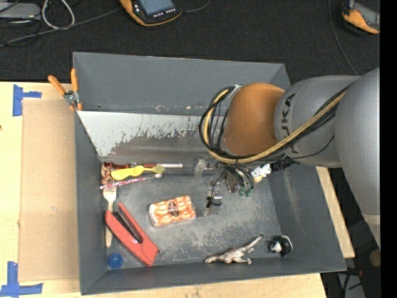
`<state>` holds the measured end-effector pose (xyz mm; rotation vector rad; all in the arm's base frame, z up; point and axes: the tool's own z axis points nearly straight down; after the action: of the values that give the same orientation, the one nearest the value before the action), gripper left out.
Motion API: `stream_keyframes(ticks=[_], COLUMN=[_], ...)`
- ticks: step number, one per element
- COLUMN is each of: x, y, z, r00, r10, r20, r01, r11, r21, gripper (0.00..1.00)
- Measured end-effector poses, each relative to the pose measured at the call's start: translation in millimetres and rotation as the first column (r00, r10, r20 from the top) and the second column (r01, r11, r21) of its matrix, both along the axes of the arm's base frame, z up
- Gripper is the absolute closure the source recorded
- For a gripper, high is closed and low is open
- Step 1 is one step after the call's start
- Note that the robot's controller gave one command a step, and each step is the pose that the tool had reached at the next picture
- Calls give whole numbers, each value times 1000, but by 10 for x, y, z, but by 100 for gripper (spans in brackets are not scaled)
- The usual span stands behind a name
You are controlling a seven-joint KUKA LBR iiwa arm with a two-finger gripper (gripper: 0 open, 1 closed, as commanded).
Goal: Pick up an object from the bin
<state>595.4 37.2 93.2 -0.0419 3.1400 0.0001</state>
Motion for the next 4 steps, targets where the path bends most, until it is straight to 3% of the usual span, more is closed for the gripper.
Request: stream_keyframes(ticks=[1, 2, 3, 4], x=[-327, -381, -512, -810], y=[282, 360, 382, 257], z=[-111, 556, 170, -156], r00=[1000, 999, 1000, 966], r10=[20, 32, 28, 259], r20=[-2, -2, -6, 3], r01=[-20, -32, -28, -259], r11=[1000, 999, 1000, 966], r21=[2, 0, 2, 1], gripper=[0, 0, 0, 0])
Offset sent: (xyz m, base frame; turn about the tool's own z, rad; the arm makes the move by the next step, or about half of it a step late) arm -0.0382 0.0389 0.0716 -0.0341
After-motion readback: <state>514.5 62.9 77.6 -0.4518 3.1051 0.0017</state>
